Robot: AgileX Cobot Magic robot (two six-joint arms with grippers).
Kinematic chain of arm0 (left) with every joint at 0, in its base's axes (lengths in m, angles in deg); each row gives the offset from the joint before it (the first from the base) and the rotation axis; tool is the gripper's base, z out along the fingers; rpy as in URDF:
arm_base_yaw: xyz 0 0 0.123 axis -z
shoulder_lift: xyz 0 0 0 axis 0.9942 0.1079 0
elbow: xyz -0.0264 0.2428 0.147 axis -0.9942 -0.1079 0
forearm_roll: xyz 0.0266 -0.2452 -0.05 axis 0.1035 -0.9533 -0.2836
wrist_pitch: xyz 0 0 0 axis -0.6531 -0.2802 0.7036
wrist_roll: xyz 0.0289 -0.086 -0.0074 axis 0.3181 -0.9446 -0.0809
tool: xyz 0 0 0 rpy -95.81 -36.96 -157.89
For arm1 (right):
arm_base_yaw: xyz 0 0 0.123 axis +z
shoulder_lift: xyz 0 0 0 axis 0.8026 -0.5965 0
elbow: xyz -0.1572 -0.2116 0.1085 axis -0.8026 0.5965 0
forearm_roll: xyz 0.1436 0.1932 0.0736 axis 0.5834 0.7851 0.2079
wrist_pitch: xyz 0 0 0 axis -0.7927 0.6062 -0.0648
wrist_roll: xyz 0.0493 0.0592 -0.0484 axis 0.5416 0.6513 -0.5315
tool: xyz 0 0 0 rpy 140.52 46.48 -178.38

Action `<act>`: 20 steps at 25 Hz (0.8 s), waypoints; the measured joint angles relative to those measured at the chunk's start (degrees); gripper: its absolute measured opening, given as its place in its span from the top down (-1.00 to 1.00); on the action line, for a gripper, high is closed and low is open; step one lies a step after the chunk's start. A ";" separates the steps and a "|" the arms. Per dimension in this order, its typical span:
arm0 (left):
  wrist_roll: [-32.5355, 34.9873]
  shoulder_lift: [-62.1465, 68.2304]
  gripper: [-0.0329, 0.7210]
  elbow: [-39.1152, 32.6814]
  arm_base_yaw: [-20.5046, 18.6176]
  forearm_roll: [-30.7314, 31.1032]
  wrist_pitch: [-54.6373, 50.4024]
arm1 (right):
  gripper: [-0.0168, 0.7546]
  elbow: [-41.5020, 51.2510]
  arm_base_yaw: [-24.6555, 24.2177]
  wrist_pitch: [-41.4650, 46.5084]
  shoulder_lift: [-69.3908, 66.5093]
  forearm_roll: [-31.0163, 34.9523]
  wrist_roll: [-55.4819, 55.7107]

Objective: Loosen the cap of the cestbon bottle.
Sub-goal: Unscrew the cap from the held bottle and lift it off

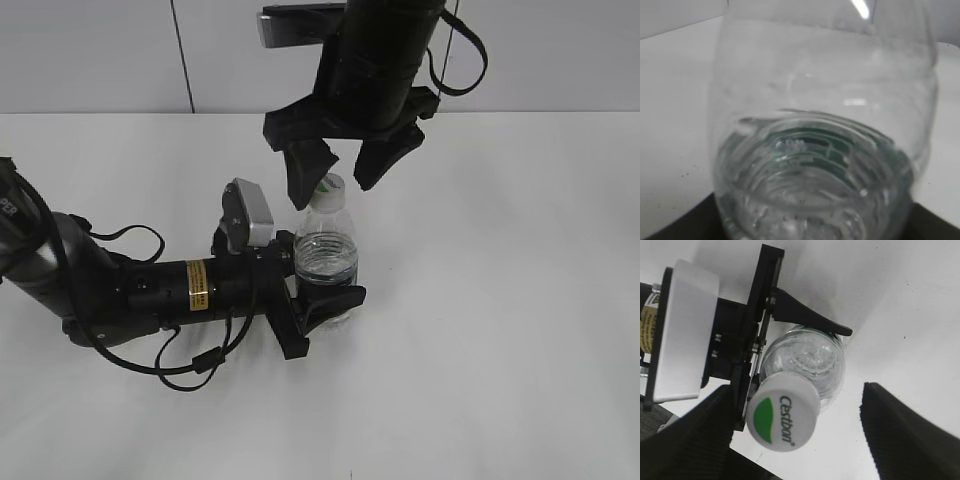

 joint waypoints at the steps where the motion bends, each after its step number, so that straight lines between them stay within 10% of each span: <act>1: 0.00 0.00 -0.17 0.00 0.00 0.00 0.00 | -0.58 0.00 0.00 0.00 -0.22 0.00 0.00; 7: 0.00 0.00 -0.17 0.00 0.00 0.00 0.00 | -0.44 0.00 0.00 0.00 -0.22 -0.06 0.00; 13: 0.00 0.00 -0.17 0.01 0.00 -0.10 -0.10 | 0.18 -0.06 0.00 0.00 -0.22 0.45 -0.17; 20: 0.00 0.00 -0.17 0.01 0.00 -0.18 -0.04 | 0.18 -0.06 0.00 0.00 -0.05 0.28 -4.16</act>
